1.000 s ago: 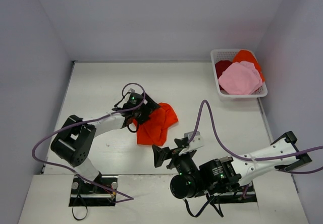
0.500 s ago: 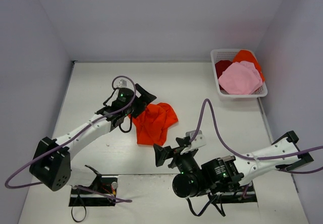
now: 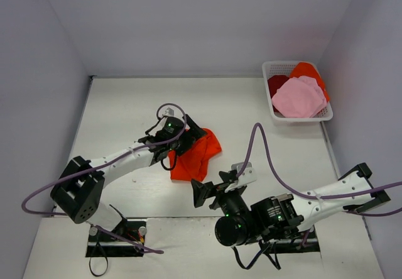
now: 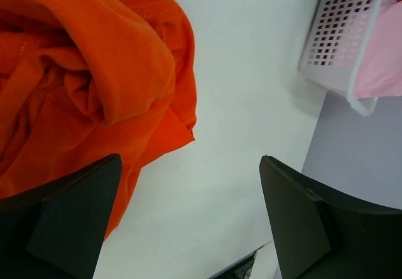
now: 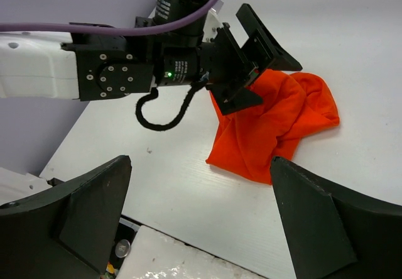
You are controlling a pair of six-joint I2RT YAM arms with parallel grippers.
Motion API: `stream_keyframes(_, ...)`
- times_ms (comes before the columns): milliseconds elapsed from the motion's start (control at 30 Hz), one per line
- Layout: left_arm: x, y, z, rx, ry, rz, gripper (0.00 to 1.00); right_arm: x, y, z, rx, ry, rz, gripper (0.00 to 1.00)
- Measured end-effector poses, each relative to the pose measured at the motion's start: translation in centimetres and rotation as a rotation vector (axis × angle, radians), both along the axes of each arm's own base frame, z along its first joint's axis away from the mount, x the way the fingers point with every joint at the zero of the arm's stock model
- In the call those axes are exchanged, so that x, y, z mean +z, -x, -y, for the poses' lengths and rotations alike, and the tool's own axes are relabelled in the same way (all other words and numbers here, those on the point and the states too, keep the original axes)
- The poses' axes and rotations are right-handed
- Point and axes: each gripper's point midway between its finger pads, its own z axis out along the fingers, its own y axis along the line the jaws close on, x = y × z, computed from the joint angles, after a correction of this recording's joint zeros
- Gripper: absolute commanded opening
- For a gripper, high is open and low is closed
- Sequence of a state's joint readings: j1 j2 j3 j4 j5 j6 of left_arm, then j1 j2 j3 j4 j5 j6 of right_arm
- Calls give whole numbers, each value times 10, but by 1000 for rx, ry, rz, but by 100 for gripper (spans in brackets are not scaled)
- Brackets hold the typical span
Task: Fold and stack the t-shirts
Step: Fold the tshirt
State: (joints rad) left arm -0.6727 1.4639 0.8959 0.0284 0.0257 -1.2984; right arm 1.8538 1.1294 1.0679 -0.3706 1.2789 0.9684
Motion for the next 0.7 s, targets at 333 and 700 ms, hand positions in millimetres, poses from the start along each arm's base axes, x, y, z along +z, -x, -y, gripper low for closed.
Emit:
stream_keyframes(333, -28, -10, 10, 6, -28, -40, 86, -1, -1, 3, 0, -6, -3, 88)
stream_keyframes(700, -45, -34, 14, 30, -44, -52, 86, -9, -2, 7, -2, -6, -7, 88)
